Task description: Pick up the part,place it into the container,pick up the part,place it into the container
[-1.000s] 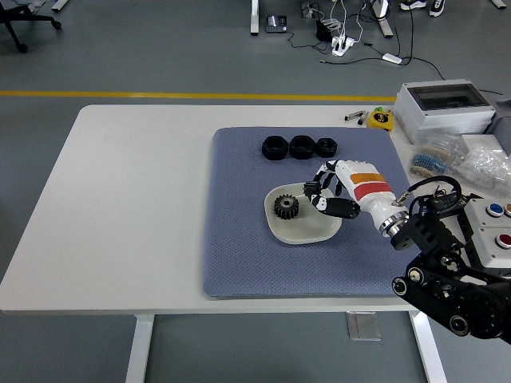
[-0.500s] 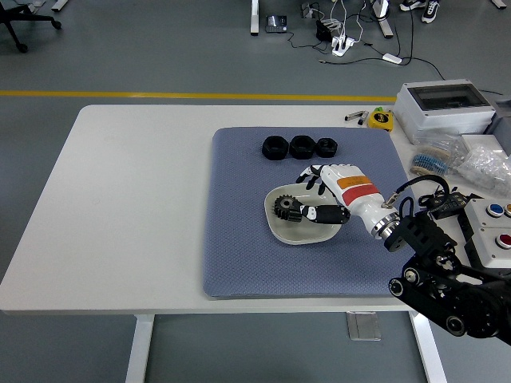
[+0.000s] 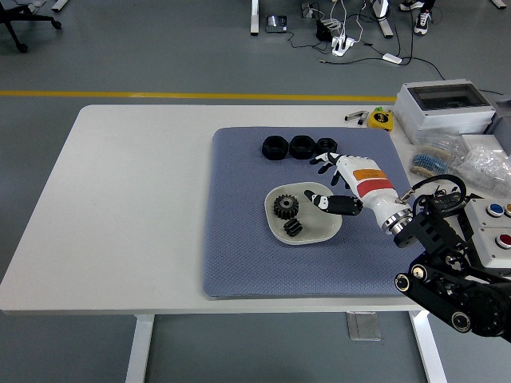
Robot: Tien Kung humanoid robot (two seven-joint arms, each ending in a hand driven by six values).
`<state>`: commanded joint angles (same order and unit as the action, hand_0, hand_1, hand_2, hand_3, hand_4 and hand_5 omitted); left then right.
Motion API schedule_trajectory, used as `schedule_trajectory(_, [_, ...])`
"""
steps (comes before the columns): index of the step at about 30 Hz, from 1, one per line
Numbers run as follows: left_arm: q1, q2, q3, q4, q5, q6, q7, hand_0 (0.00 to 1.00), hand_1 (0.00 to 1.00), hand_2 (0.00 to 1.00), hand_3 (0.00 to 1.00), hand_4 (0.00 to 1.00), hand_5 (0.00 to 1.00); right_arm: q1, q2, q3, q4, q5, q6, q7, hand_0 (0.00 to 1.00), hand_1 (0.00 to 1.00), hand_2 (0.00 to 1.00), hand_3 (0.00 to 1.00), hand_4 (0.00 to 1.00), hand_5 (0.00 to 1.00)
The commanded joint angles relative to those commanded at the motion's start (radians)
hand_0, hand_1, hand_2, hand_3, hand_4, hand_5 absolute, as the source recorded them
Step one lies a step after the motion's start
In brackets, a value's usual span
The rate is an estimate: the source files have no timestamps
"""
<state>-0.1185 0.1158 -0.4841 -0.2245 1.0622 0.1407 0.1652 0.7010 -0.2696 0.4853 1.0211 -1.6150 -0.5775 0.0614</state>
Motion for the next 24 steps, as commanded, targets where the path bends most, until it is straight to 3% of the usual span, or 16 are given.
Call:
schedule_trajectory(6, [0.000,-0.001,-0.005,0.001,0.004,0.001,0.001,0.689,0.698,0.737,0.641,0.665,0.659,-0.052,-0.062,0.036,0.094,0.184,-0.049,0.045,0.283,0.401,0.586,0.665,0.758,0.422])
schedule_trajectory(10, [0.004,-0.002,-0.008,0.001,0.009,0.000,0.002,0.688,0.699,0.738,0.641,0.664,0.658,-0.090,-0.093,0.069,0.172,0.350,-0.021,0.086,0.303,0.432,0.599,0.661,0.762,0.414])
schedule_trajectory(12, [0.005,-0.002,-0.006,0.000,0.013,-0.002,0.002,0.688,0.699,0.738,0.641,0.664,0.658,-0.114,-0.091,0.095,0.201,0.435,0.027,0.136,0.303,0.432,0.599,0.661,0.762,0.414])
schedule_trajectory(13, [0.005,-0.003,-0.003,-0.001,0.012,-0.003,0.002,0.688,0.697,0.736,0.642,0.664,0.658,-0.130,-0.087,0.116,0.217,0.474,0.057,0.169,0.559,0.572,0.736,0.614,0.805,0.435])
schedule_trajectory(18, [0.004,-0.010,-0.002,0.001,0.005,0.004,0.004,0.688,0.697,0.736,0.642,0.664,0.658,-0.199,-0.062,0.226,0.265,0.688,0.217,0.244,0.559,0.572,0.736,0.614,0.805,0.435])
schedule_trajectory(19, [0.007,-0.013,-0.006,0.004,0.003,0.008,0.003,0.689,0.701,0.738,0.644,0.664,0.658,-0.212,-0.050,0.249,0.267,0.727,0.256,0.239,0.758,0.774,0.824,0.809,0.998,0.664])
schedule_trajectory(24, [0.013,-0.019,-0.014,0.007,0.004,0.013,0.005,0.689,0.701,0.738,0.644,0.664,0.658,-0.278,0.001,0.329,0.278,0.942,0.448,0.192,0.758,0.774,0.824,0.809,0.998,0.664])
